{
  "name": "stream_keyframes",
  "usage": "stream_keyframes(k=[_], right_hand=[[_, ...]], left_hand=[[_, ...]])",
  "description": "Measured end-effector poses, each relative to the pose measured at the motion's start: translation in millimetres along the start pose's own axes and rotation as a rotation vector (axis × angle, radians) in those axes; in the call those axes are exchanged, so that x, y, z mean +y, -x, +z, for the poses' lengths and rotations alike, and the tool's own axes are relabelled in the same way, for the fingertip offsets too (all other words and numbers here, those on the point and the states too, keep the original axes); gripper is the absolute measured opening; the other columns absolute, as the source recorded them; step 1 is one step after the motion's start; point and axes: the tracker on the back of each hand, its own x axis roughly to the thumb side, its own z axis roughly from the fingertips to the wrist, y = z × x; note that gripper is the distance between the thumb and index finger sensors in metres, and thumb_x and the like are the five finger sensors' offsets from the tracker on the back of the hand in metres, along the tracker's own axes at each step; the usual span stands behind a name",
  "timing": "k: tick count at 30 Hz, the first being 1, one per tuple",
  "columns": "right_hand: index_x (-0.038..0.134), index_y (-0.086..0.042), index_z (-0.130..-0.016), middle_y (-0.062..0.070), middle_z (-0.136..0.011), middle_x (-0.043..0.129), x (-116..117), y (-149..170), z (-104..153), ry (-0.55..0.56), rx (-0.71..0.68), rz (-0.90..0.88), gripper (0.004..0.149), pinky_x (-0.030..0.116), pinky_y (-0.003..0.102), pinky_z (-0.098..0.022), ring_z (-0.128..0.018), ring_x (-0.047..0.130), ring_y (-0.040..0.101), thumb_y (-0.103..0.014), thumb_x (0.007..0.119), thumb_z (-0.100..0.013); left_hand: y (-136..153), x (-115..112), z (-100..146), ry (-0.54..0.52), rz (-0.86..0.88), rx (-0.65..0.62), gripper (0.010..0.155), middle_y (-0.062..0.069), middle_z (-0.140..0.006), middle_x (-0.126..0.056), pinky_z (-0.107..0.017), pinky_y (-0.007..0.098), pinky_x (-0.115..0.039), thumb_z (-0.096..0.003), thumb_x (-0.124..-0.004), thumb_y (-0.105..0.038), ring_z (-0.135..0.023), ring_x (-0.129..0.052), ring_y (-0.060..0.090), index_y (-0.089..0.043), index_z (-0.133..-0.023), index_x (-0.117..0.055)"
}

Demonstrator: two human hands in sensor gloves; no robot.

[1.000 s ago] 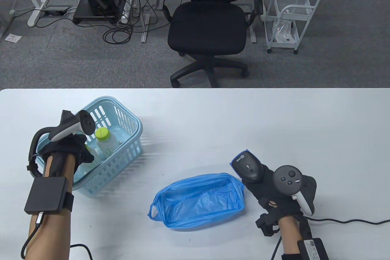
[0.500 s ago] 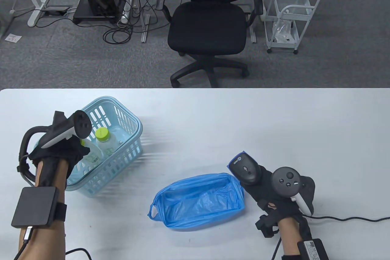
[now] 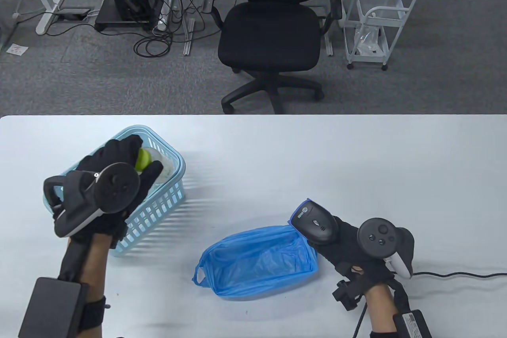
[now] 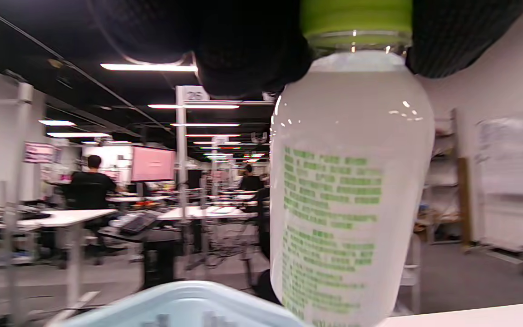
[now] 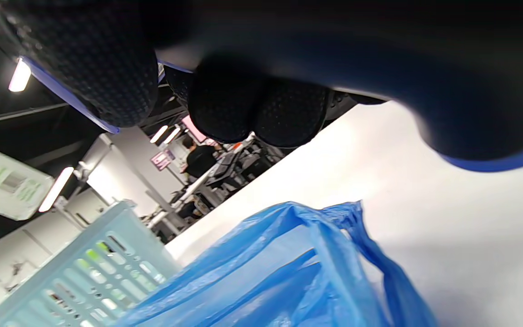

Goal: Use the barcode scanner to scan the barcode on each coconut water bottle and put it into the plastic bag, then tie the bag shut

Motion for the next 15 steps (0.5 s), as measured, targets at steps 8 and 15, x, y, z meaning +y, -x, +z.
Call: stream_keyframes(k=[8,15], right_hand=[[0.079,-0.02,-0.089,-0.006,-0.075,0.096,0.4,2.6,-0.6,-0.086,-0.106,-0.155,0.045,0.082,0.051,-0.062,-0.069,0.101,0.02,-0.044,0.089,-0.052],[0.08,-0.021,-0.088,-0.006,-0.074,0.096,2.8,2.7,-1.9,-0.127,-0.14,-0.197,0.044,0.082,0.051,-0.061,-0.069,0.101,0.019,-0.044,0.089,-0.052]], left_hand=[[-72.8,-37.1,-1.7,0.07,0.184,-0.106,0.072,0.0,-0.087,-0.09,-0.054,0.051,-0.083,-0.0617,-0.076,-0.066,-0.059,-0.095,0.015,-0.014,-0.111,-0.071],[-109.3,-57.6,-4.4,0.123,0.227,-0.157,0.071,0.001,-0.085,-0.091,-0.052,0.05,-0.084,-0.0618,-0.076,-0.066,-0.057,-0.096,0.015,-0.013,-0.11,-0.073]])
